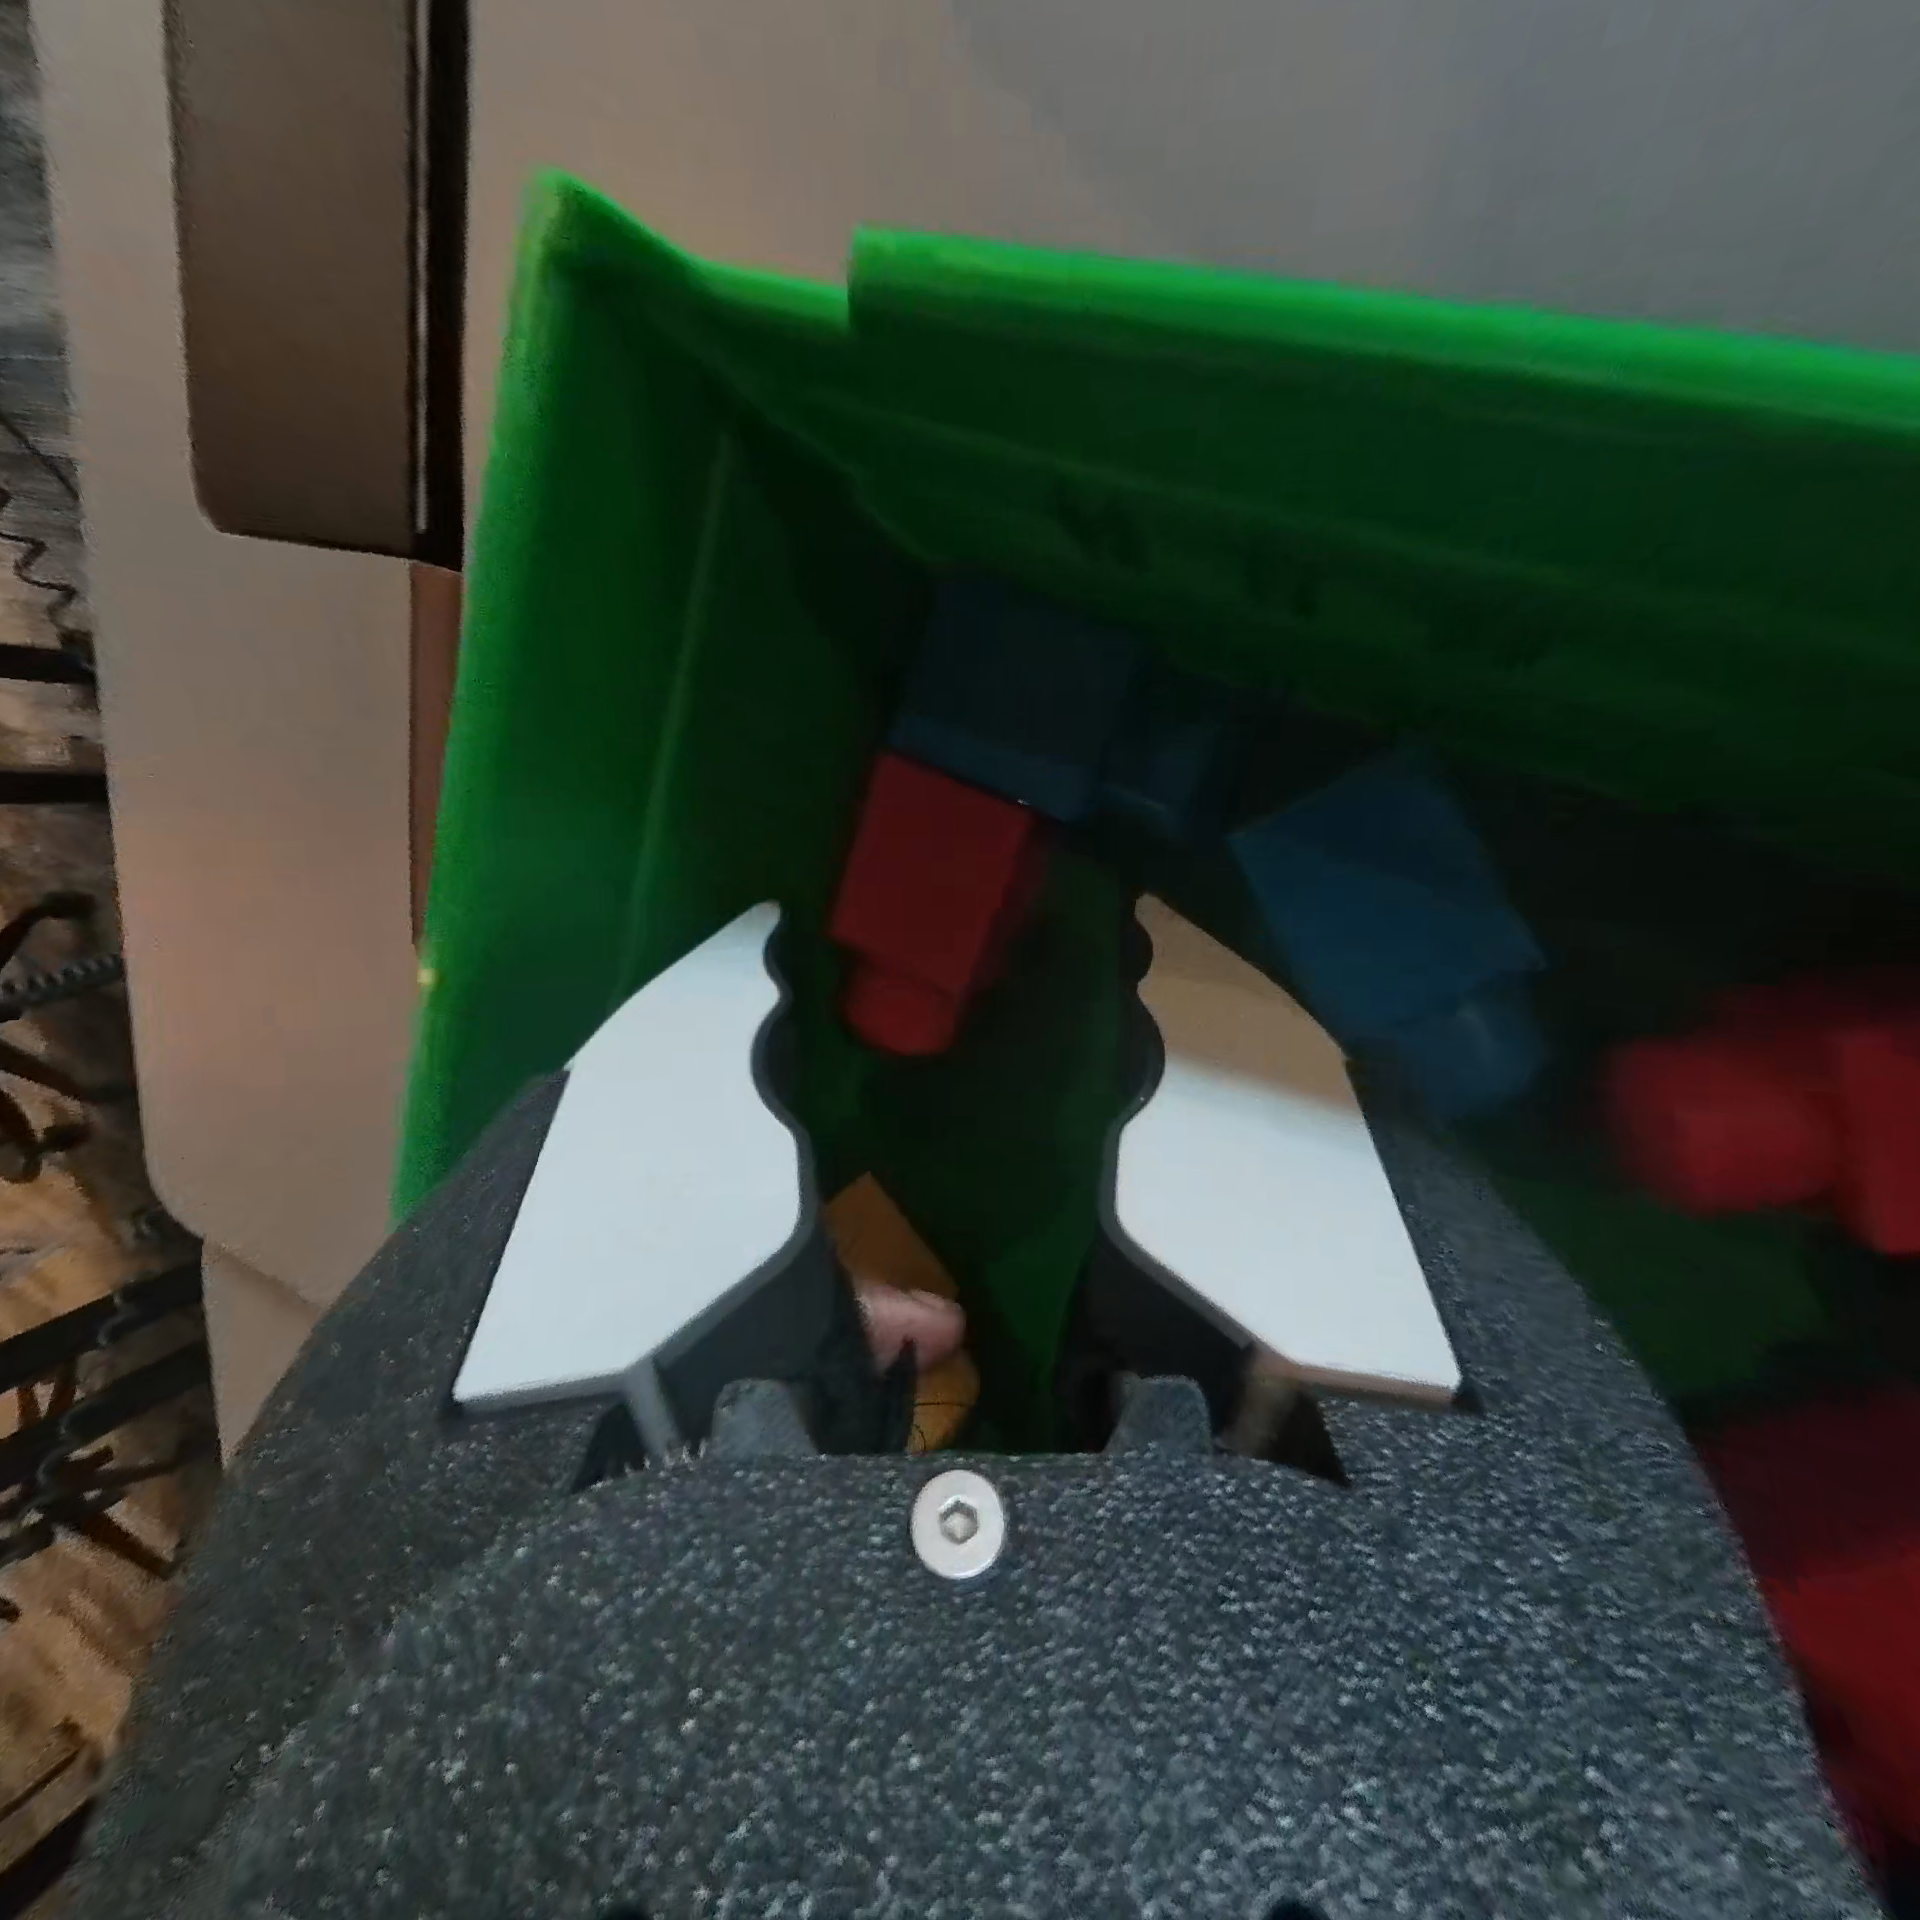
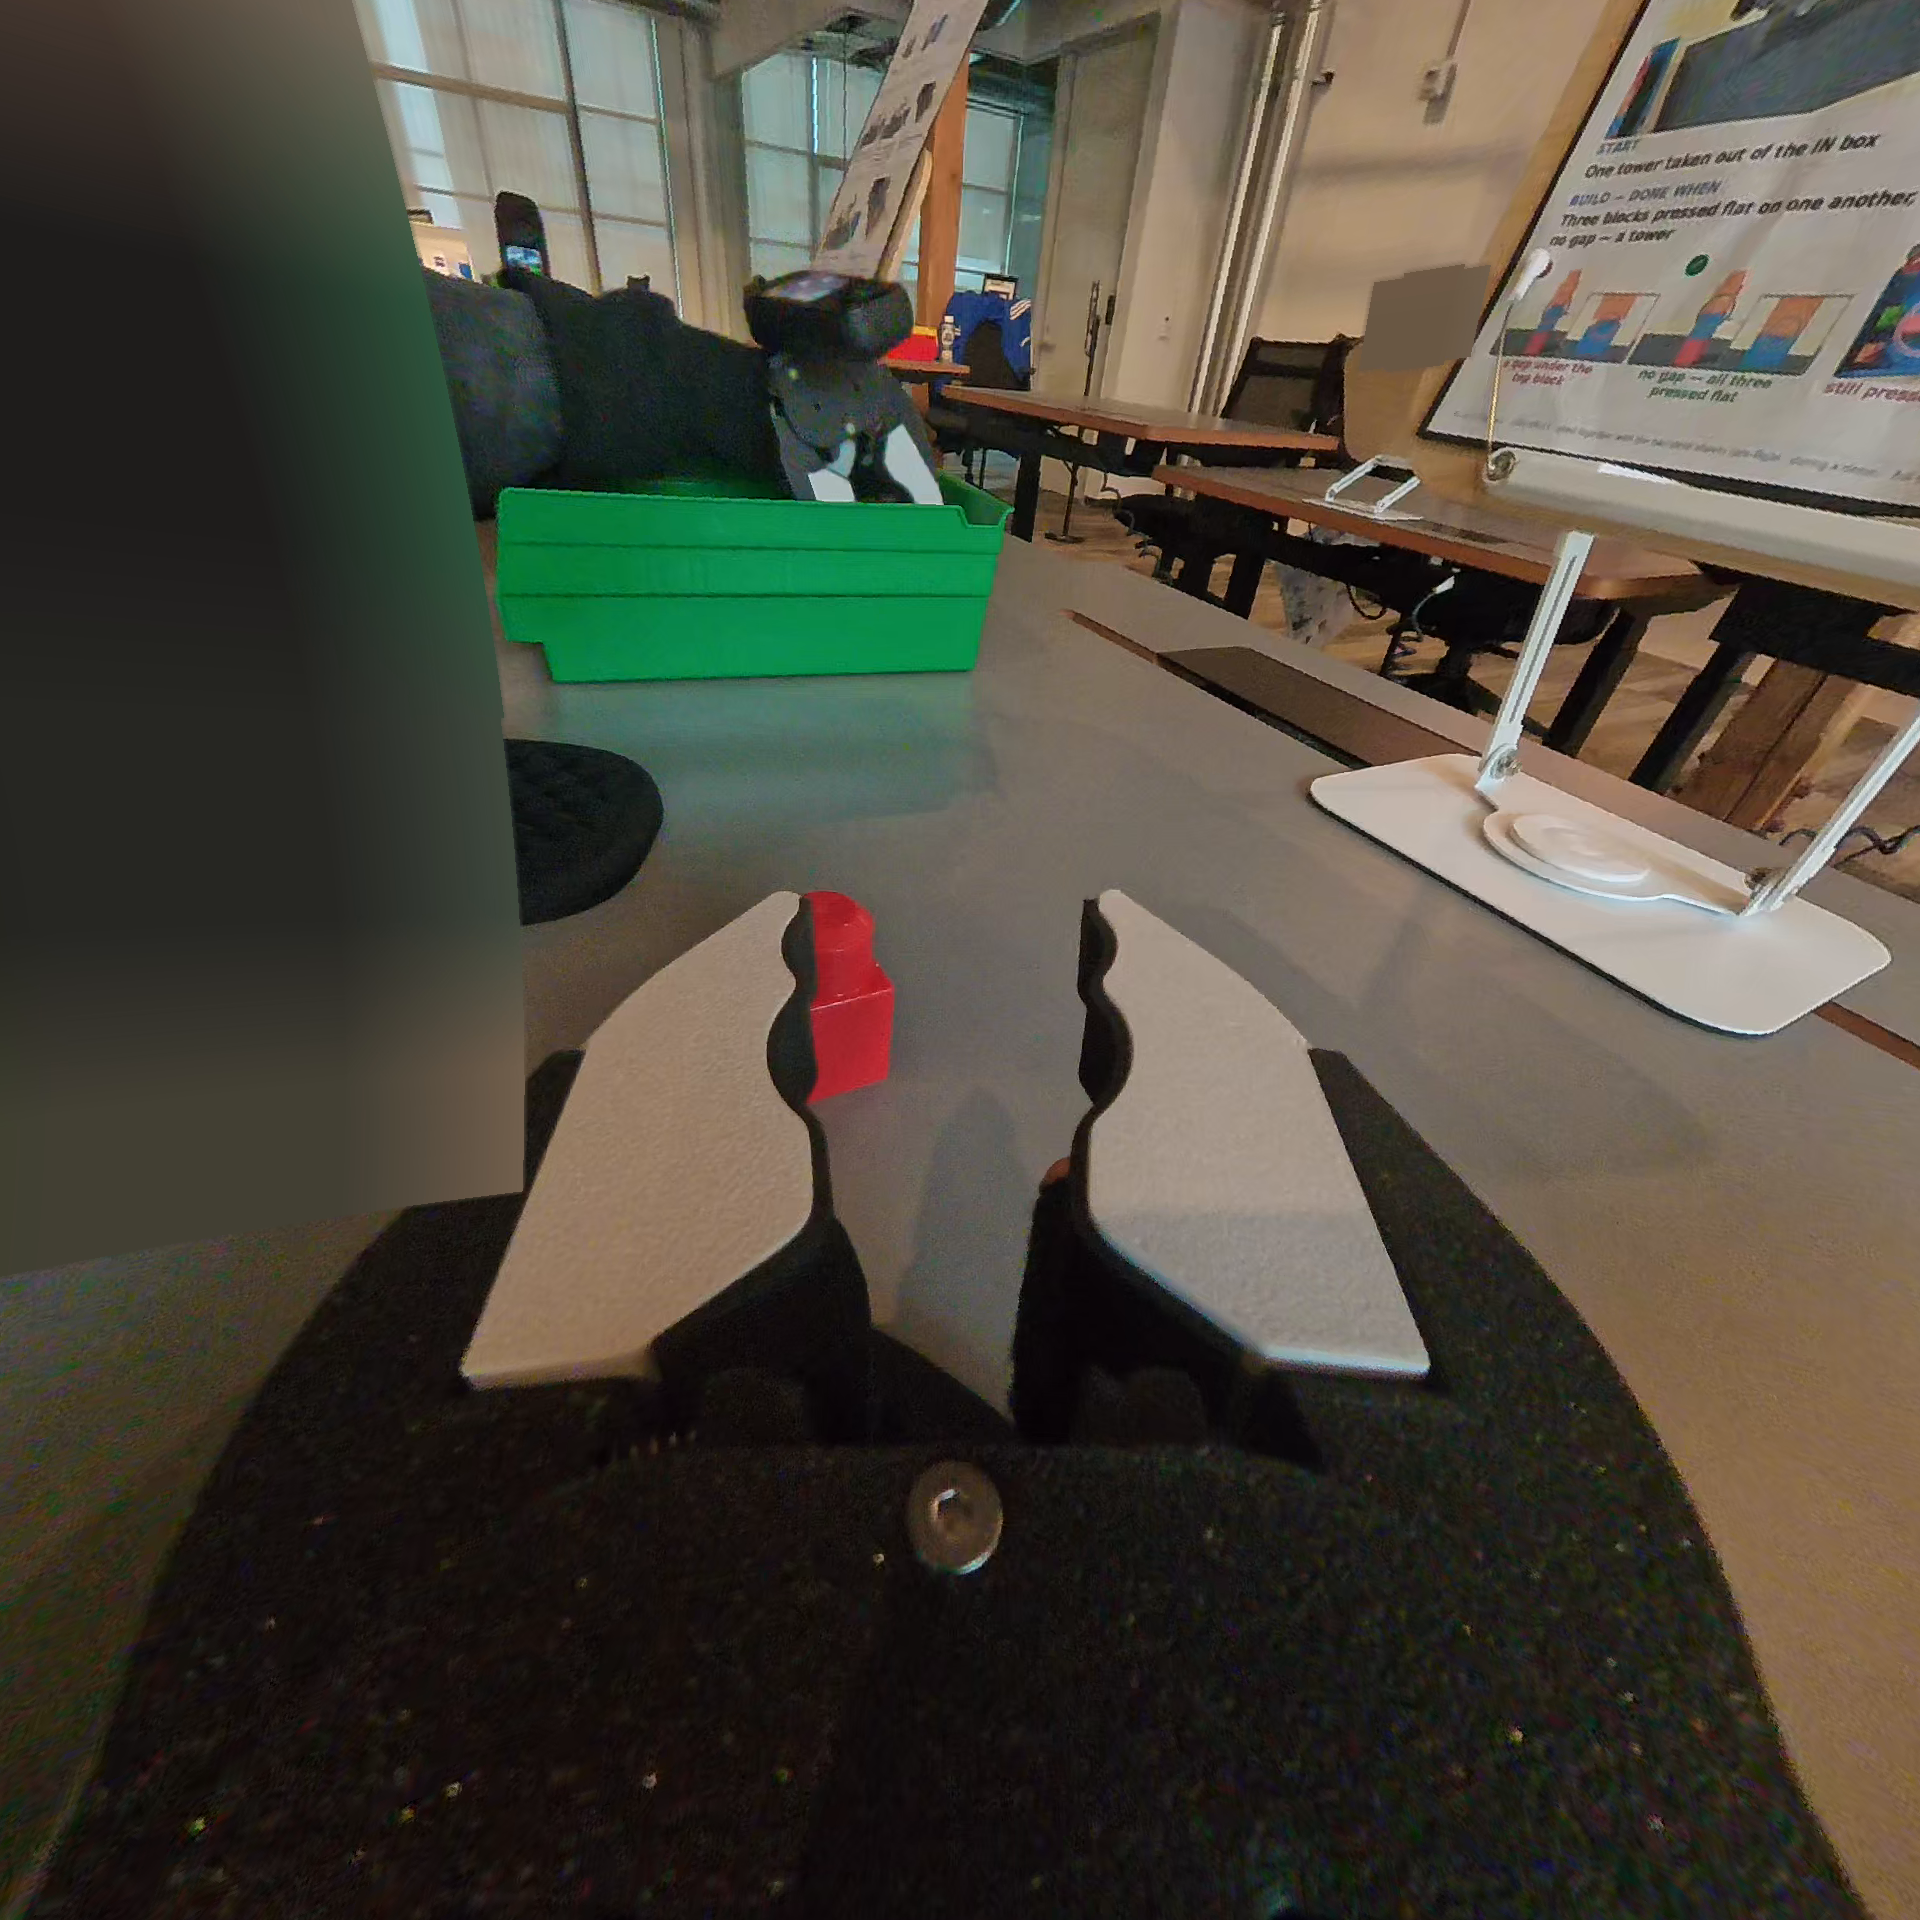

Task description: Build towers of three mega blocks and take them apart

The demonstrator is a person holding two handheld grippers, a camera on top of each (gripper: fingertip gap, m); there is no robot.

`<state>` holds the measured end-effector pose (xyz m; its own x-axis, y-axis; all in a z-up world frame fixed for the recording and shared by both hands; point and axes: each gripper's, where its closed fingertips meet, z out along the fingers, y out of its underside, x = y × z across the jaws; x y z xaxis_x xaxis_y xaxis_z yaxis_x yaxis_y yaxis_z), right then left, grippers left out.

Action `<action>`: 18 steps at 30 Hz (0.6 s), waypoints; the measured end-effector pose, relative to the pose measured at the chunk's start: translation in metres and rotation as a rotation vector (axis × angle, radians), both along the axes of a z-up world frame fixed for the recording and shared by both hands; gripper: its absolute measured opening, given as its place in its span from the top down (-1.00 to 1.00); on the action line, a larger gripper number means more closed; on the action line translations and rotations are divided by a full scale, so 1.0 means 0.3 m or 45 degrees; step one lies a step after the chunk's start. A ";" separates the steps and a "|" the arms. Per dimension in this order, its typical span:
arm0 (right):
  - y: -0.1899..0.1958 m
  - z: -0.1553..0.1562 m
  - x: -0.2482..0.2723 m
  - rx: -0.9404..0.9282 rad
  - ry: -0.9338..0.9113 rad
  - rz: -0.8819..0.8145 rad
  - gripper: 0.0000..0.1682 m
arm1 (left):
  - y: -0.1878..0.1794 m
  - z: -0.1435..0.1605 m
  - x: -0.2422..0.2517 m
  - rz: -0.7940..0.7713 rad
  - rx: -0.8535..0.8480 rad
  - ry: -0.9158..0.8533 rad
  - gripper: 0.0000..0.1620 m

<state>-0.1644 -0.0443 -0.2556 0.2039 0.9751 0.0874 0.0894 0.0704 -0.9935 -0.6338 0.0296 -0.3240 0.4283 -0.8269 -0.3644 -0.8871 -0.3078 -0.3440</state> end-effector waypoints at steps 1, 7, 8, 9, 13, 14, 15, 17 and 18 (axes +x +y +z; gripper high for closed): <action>0.000 0.000 0.000 0.000 0.001 0.000 0.43 | 0.001 -0.013 -0.005 -0.002 -0.016 0.021 0.30; -0.001 0.001 0.000 0.004 0.000 0.000 0.44 | -0.011 -0.033 -0.007 -0.005 -0.061 0.025 0.42; -0.001 0.001 0.000 0.005 0.001 0.001 0.44 | -0.020 -0.028 -0.008 -0.003 -0.082 0.018 0.48; -0.002 0.001 0.000 0.006 0.001 0.003 0.44 | -0.024 -0.023 -0.012 0.003 -0.091 0.022 0.48; -0.004 0.001 -0.001 0.010 -0.002 0.005 0.44 | -0.013 -0.015 -0.021 -0.008 -0.039 0.049 0.39; -0.004 0.000 -0.001 0.010 -0.003 0.005 0.44 | -0.010 -0.021 -0.022 -0.015 -0.036 0.064 0.36; -0.004 0.000 -0.002 0.009 -0.003 0.006 0.44 | -0.007 -0.030 -0.024 -0.023 -0.036 0.087 0.33; -0.004 0.000 -0.001 0.010 -0.002 0.005 0.44 | -0.007 -0.053 -0.030 -0.035 -0.064 0.121 0.32; -0.004 0.000 -0.001 0.010 -0.002 0.006 0.44 | -0.009 -0.066 -0.032 -0.035 -0.088 0.129 0.32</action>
<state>-0.1647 -0.0455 -0.2555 0.1992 0.9753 0.0952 0.0905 0.0784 -0.9928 -0.6435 0.0269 -0.3436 0.3690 -0.8626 -0.3461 -0.9246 -0.3028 -0.2311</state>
